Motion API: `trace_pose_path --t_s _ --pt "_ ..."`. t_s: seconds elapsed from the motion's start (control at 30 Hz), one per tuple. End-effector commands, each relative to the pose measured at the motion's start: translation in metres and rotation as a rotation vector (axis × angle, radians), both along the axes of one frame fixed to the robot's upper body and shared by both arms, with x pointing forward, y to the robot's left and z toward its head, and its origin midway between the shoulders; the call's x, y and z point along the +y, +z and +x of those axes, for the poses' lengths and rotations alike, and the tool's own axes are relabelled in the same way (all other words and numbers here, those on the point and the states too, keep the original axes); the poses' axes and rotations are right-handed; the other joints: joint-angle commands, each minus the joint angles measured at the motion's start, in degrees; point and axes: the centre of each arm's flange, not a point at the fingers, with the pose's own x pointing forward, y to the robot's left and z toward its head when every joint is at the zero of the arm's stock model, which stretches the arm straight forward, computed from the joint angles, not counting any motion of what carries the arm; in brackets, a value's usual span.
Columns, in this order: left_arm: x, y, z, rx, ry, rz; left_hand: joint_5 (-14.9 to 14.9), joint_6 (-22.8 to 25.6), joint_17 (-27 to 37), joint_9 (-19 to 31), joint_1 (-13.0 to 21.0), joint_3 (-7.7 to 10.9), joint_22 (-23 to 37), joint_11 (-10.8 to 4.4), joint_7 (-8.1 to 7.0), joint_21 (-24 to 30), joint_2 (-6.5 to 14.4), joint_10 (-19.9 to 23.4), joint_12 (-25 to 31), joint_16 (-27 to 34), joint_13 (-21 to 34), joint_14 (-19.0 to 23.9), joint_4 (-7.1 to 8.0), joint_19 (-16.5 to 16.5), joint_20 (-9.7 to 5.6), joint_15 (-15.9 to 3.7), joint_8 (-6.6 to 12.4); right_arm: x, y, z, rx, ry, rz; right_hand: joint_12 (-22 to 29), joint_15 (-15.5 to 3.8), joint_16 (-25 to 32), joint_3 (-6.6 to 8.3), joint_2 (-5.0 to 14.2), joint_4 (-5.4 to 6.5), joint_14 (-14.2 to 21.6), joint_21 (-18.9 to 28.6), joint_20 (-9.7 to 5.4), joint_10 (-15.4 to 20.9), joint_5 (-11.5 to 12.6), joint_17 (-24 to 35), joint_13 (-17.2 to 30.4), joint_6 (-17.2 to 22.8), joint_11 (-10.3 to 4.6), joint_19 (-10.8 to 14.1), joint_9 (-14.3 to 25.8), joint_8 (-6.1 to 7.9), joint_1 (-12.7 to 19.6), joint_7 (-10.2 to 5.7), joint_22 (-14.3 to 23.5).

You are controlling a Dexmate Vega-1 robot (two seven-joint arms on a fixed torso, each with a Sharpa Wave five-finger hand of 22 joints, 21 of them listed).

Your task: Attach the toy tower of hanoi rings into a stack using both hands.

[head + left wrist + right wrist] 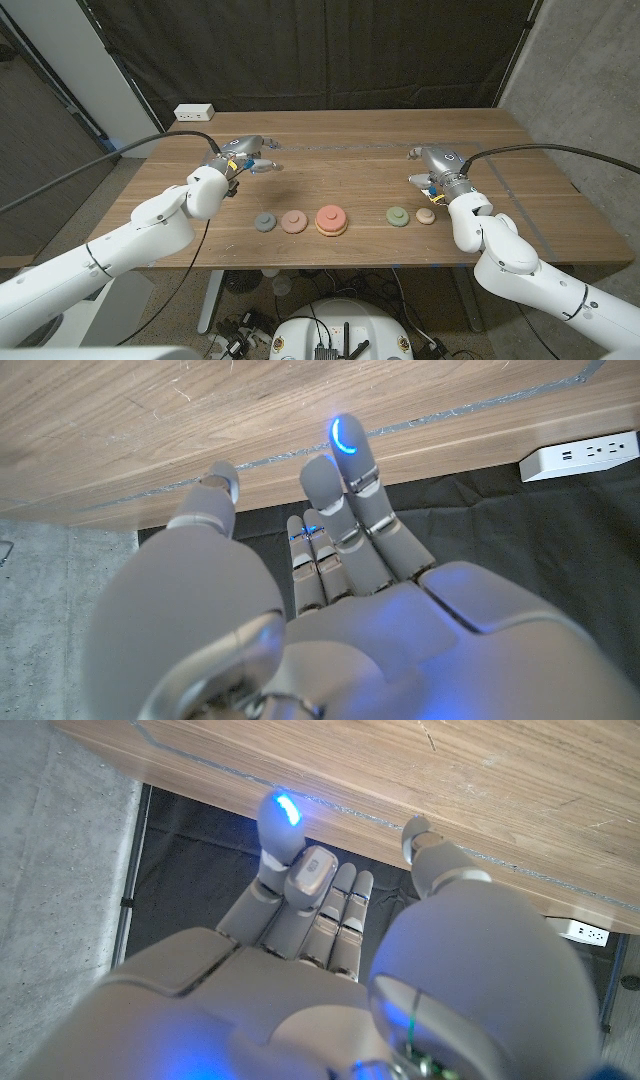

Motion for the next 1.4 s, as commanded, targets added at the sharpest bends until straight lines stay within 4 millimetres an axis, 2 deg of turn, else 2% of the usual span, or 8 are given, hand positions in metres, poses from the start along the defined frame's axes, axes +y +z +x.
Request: trace_pose_path --t_s 0.03,0.77,1.07,1.17,1.23,1.4 --pt "0.0 -0.006 -0.019 0.033 -0.018 0.031 0.22 -0.23 -0.09 0.19 0.58 -0.06 0.24 -0.04 0.13 0.59 -0.1 -0.28 -0.13 -0.02 0.25 -0.26 0.13 -0.31 -4.9 -1.03 -0.16 0.002 -0.001 -0.003 -0.012 0.011 0.002 0.12 -2.52 -0.16 0.59 0.4 0.02 0.52 -0.16 -1.21 0.59 0.35 0.24 0.2 0.52 -0.08 -0.02 0.01 0.01 0.41 -0.45 0.13" --pt "-0.007 -0.013 -0.039 0.104 -0.039 0.149 0.24 -0.8 -0.34 0.18 1.24 -0.34 0.24 0.16 0.31 1.11 -0.32 -0.34 -0.05 0.44 0.1 0.25 0.09 -0.54 -4.97 -1.04 -0.12 -0.001 -0.004 -0.009 -0.012 0.002 0.016 0.09 -2.53 -0.26 0.92 0.54 0.04 0.36 -0.19 -1.2 1.36 0.62 0.23 0.35 1.11 0.01 -0.12 -0.23 0.13 0.17 -0.28 -0.25" --pt "-0.01 -0.012 -0.047 0.125 -0.039 0.218 0.62 -1.13 -1.23 0.2 4.85 -0.05 0.39 -0.46 -0.03 1.95 -0.97 -0.48 0.07 0.42 0.25 -0.19 -0.67 -0.61 -5.25 -1.03 0.02 0.001 -0.004 -0.008 -0.008 0.004 0.011 -0.02 -2.53 -0.29 1.05 0.6 0.05 0.31 -0.01 -1.19 1.44 0.72 0.23 0.41 1.21 -0.05 0.0 -0.34 0.12 0.04 -0.37 -0.23" --pt "-0.009 -0.011 -0.05 0.129 -0.037 0.235 0.74 -1.15 1.01 0.18 6.6 -0.07 0.57 -0.91 -0.03 2.9 -1.13 0.04 0.22 3.17 0.16 2.41 -0.6 0.29 -5.16 -1.01 0.11 0.001 -0.004 -0.008 -0.007 0.005 0.009 -0.04 -2.53 -0.29 1.11 0.63 0.06 0.3 0.03 -1.19 1.5 0.74 0.23 0.45 1.32 -0.07 0.0 -0.38 0.15 0.0 -0.41 -0.24" --pt "-0.008 -0.01 -0.052 0.129 -0.035 0.249 0.8 -0.83 2.62 0.17 7.39 -0.02 0.64 -0.59 0.08 3.51 -1.1 0.38 0.26 4.69 0.05 3.69 -0.47 0.85 -5.15 -0.98 0.27 0.002 -0.003 -0.008 -0.006 0.008 0.006 -0.02 -2.53 -0.3 1.13 0.64 0.07 0.3 -0.07 -1.19 1.59 0.76 0.22 0.48 1.39 -0.1 -0.11 -0.4 0.17 -0.03 -0.45 -0.36" --pt "-0.006 -0.008 -0.056 0.144 -0.038 0.291 0.89 -0.78 3.8 0.15 8.29 -0.07 0.58 -0.73 -0.09 4.06 -1.65 0.39 0.13 5.4 -0.14 3.9 -0.43 1.11 -5.14 -0.94 0.31 0.001 -0.003 -0.006 0.0 0.019 0.004 0.05 -2.53 -0.31 1.18 0.68 0.09 0.28 0.06 -1.19 1.89 0.8 0.22 0.53 1.56 -0.12 -0.02 -0.44 0.22 -0.14 -0.42 -0.3"
